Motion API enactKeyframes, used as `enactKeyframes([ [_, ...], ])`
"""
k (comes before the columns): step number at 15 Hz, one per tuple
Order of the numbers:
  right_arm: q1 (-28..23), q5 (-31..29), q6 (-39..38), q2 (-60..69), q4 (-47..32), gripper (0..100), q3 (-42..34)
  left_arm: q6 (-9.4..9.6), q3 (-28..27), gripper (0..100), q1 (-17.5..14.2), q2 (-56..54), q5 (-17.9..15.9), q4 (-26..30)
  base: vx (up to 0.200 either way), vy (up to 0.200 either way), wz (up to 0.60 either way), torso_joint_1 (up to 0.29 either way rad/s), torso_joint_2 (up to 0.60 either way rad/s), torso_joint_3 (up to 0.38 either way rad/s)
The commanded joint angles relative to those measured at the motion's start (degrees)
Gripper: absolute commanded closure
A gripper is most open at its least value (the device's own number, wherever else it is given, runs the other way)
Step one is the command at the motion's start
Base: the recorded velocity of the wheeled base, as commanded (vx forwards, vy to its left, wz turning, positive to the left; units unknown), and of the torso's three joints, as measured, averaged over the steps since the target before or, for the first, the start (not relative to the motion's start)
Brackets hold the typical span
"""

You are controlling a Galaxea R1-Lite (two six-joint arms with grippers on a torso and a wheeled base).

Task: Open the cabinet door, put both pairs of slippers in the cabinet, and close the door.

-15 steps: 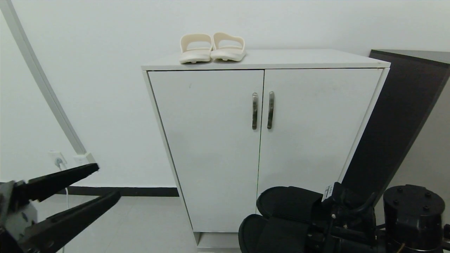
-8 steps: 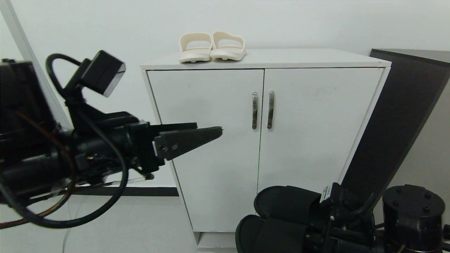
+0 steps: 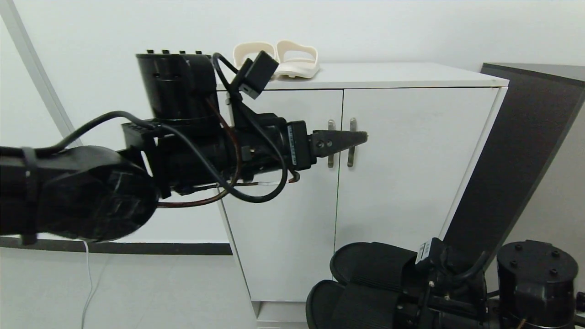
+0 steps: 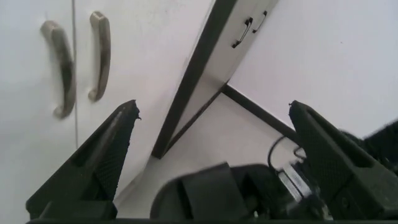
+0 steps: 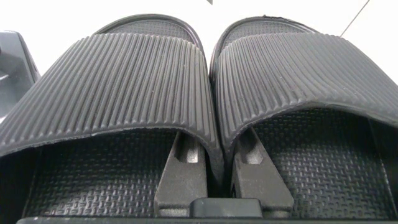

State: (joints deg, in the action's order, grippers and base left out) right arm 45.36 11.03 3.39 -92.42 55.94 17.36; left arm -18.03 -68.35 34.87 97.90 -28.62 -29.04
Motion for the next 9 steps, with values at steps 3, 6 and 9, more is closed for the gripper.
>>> enactKeyframes([
  [3, 0.0, 0.0, 0.0, -0.2, 0.0, 100, 0.0, -1.04, -10.4, 0, 0.6, 12.1, -1.2, 0.3, 0.0, 0.0, 0.0, 0.0, 0.0, 0.0],
  [6, 0.0, 0.0, 0.0, -0.9, 0.1, 100, 0.0, -3.06, -15.7, 0, 1.1, 14.9, -1.1, 1.4, 0.0, 0.0, 0.0, 0.0, 0.0, 0.0],
  [9, -0.1, 0.2, -0.2, -0.9, 0.1, 100, 0.0, -3.42, -17.9, 0, 1.9, 15.2, 2.8, 2.6, 0.0, 0.0, 0.0, 0.0, 0.0, 0.0],
])
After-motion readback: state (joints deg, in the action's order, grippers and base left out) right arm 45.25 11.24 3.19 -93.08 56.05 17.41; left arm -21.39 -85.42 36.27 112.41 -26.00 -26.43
